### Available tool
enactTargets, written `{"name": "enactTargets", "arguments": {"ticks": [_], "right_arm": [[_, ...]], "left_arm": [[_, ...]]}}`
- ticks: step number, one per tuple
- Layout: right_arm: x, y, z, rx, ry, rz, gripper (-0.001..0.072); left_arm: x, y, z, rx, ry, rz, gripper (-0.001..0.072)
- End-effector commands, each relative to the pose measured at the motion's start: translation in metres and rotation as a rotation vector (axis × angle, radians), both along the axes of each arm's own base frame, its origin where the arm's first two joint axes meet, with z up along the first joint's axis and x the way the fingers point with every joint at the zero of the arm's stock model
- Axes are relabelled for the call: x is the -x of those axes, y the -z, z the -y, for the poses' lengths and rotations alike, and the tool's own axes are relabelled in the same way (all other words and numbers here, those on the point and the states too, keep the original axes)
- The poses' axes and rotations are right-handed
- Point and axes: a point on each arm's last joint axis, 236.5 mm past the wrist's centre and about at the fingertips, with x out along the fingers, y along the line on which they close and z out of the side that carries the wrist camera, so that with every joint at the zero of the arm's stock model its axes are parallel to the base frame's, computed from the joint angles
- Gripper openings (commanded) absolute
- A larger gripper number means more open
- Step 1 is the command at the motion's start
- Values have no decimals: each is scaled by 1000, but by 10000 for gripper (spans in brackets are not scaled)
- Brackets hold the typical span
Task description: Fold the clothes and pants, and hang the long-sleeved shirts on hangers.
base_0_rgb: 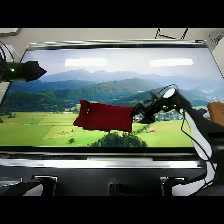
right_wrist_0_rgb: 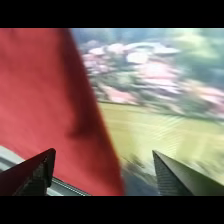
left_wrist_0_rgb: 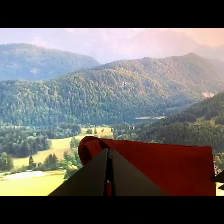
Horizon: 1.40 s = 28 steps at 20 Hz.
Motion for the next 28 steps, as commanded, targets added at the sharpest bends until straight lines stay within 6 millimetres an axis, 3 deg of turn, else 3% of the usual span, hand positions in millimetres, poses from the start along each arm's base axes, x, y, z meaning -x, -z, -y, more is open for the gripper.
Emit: {"name": "enactTargets", "arguments": {"ticks": [1,3,4,5,7,9,12,15,17,19,23,28], "right_arm": [[-3,15,-36,-82,23,25,630],[-7,15,-45,-100,40,37,367],[-12,1,-50,-150,44,57,97],[-19,-15,-51,-191,41,83,37],[-38,-60,-37,-237,19,168,36],[-67,-122,-3,-256,57,290,36],[-97,-206,77,-198,202,436,36],[-99,-265,173,-75,357,533,36],[-87,-294,235,9,466,570,36],[-66,-316,285,61,552,581,36],[-6,-333,378,184,754,536,36],[64,-356,476,301,1076,584,36]], "left_arm": [[0,0,0,2,-1,0,23],[0,0,0,2,-1,0,23],[0,0,0,2,-1,0,23],[0,0,0,2,-1,0,23],[-1,0,0,2,-1,0,23],[-1,0,0,1,-1,0,23],[-1,0,0,1,-1,0,23],[-1,0,0,1,-1,0,23],[-1,0,0,1,-1,0,23],[0,0,1,6,2,-2,23],[3,-1,7,32,16,-9,23],[2,-2,8,30,19,-5,23]]}}
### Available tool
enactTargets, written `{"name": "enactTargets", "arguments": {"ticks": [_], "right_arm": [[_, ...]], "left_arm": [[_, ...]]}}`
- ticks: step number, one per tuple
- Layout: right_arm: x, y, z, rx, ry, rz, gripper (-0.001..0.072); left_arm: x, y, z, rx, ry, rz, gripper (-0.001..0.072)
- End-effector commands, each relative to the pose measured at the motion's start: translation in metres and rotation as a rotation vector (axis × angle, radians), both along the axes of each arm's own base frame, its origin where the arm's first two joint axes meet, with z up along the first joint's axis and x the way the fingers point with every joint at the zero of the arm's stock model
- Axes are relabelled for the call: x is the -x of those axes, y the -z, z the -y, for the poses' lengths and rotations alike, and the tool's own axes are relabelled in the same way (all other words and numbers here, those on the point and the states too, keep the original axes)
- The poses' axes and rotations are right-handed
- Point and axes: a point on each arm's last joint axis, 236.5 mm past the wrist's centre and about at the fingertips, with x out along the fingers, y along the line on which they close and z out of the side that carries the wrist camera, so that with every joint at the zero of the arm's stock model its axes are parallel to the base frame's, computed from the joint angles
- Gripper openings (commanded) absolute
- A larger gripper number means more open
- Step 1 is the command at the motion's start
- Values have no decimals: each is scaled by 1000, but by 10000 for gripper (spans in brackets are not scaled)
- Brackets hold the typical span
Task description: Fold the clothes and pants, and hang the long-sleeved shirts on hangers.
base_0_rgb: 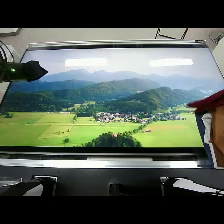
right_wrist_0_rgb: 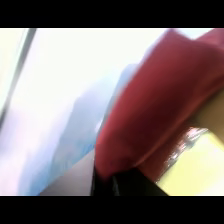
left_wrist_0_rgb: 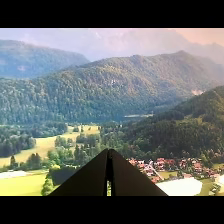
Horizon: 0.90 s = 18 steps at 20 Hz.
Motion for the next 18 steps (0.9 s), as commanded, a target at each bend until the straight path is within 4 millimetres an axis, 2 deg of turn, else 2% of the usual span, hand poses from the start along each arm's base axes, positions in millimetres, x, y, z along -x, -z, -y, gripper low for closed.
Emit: {"name": "enactTargets", "arguments": {"ticks": [1,3,5,9,12,14,16,18], "right_arm": [[53,-13,62,17,233,18,36],[65,-12,77,26,285,13,35],[77,-1,87,49,322,-46,35],[124,37,91,72,366,-304,35],[167,68,86,58,382,-510,35],[187,87,83,61,388,-597,36],[201,111,84,65,396,-662,36],[202,137,78,15,385,-683,36]], "left_arm": [[1,-1,3,1,6,2,23],[2,-1,7,-11,28,9,23],[3,-1,12,-12,41,10,23],[1,-3,15,-11,44,24,23],[-5,-4,14,-8,34,41,24],[-6,-4,14,-7,33,42,24],[-4,-3,15,-8,37,35,24],[-4,-3,15,-8,38,33,24]]}}
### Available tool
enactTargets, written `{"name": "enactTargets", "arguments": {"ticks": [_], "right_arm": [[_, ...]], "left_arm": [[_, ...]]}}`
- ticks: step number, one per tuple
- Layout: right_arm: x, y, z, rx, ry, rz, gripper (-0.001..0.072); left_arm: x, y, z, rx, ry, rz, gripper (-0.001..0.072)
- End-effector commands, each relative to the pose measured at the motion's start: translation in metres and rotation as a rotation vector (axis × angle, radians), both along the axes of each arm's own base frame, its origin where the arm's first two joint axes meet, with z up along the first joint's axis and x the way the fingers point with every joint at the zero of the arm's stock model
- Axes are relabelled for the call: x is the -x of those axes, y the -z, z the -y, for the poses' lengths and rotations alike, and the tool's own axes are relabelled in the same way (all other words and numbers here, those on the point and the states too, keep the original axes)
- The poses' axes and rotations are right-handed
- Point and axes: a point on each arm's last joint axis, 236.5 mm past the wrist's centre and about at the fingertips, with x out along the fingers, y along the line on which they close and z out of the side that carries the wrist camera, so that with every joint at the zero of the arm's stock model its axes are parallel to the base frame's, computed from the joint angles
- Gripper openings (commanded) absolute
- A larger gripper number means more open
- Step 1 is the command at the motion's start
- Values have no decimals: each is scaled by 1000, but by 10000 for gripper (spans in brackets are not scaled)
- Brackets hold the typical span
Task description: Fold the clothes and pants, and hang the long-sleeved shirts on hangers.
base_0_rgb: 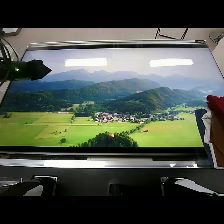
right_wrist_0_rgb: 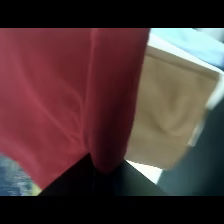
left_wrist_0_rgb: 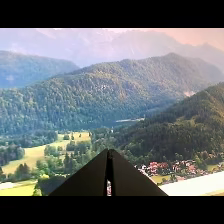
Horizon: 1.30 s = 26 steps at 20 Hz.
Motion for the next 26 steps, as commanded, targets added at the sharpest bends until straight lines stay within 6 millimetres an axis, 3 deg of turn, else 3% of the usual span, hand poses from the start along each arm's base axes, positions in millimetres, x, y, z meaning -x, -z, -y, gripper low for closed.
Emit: {"name": "enactTargets", "arguments": {"ticks": [1,6,9,12,13,14,15,16,18,19,20,21,22,23,24,25,26], "right_arm": [[20,44,-5,-53,13,-96,36],[27,90,-12,-120,24,-134,36],[34,114,-32,-200,10,-164,36],[56,120,-35,-188,12,-252,53],[55,119,-32,-171,15,-247,361],[49,116,-27,-145,3,-218,719],[32,107,-20,-102,-46,-150,699],[2,84,-6,-19,-95,-24,701],[-74,2,24,235,-166,241,688],[-114,-44,23,369,-234,333,687],[-152,-81,5,469,-329,395,686],[-193,-109,-31,530,-451,458,669],[-226,-121,-75,533,-560,503,669],[-251,-118,-122,488,-646,528,670],[-270,-103,-167,419,-720,511,675],[-282,-80,-204,337,-767,463,706],[-288,-58,-236,245,-811,421,709]], "left_arm": [[0,0,0,-1,1,-2,24],[1,0,2,0,4,-2,23],[1,0,5,3,9,-3,24],[1,0,5,18,-5,-12,23],[2,0,5,26,-11,-17,24],[2,0,6,23,-6,-15,23],[1,-1,8,23,-4,-8,23],[-4,-5,5,19,-17,20,22],[-21,-16,-13,-50,-71,99,21],[-30,-12,-34,-131,-128,98,20],[-37,1,-58,-208,-200,57,21],[-39,22,-83,-309,-259,-16,21],[-35,48,-102,-402,-280,-109,23],[-26,72,-110,-437,-280,-212,104],[-15,95,-110,-440,-280,-318,528],[-4,113,-110,-437,-285,-410,706],[9,128,-103,-446,-232,-489,714]]}}
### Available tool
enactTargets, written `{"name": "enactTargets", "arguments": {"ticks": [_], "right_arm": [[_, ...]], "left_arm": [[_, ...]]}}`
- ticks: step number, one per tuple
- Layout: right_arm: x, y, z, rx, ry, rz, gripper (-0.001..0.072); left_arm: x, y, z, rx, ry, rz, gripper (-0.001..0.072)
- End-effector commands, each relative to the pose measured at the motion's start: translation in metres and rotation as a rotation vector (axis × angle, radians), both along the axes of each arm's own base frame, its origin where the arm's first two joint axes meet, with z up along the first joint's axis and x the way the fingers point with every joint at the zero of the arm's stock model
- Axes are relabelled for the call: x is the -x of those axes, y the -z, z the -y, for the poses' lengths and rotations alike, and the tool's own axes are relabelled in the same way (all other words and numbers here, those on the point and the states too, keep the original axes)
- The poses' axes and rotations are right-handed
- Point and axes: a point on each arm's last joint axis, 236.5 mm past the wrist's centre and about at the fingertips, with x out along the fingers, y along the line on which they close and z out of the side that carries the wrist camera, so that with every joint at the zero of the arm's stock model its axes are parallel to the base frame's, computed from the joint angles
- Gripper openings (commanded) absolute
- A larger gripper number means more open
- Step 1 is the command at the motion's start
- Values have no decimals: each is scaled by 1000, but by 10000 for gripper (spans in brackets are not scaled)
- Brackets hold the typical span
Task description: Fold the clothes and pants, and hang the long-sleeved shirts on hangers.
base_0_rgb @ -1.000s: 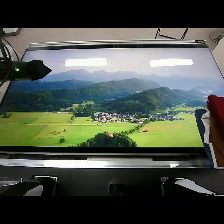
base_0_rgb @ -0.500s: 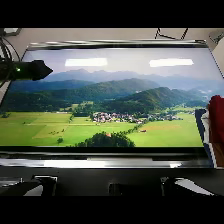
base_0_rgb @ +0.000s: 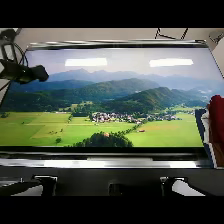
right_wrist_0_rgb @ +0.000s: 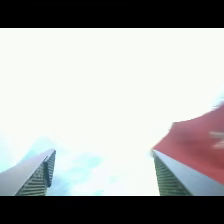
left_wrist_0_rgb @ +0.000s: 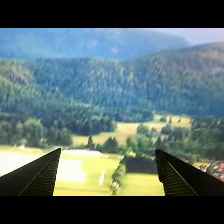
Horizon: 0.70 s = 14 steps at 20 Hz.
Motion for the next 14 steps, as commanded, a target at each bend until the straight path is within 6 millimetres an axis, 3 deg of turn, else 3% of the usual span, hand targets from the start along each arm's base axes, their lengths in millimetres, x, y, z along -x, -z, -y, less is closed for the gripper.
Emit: {"name": "enactTargets", "arguments": {"ticks": [1,3,5,8,14], "right_arm": [[-40,37,-132,-118,-224,-140,709],[-34,69,-179,-147,-344,-274,708],[-29,84,-198,-113,-393,-342,708],[-29,84,-212,-125,-425,-340,705],[-30,84,-211,-125,-421,-339,704]], "left_arm": [[38,54,-9,-60,11,-283,714],[42,60,4,-46,91,-297,713],[40,62,4,-49,90,-293,713],[40,62,4,-49,90,-294,713],[39,66,4,-49,90,-304,713]]}}
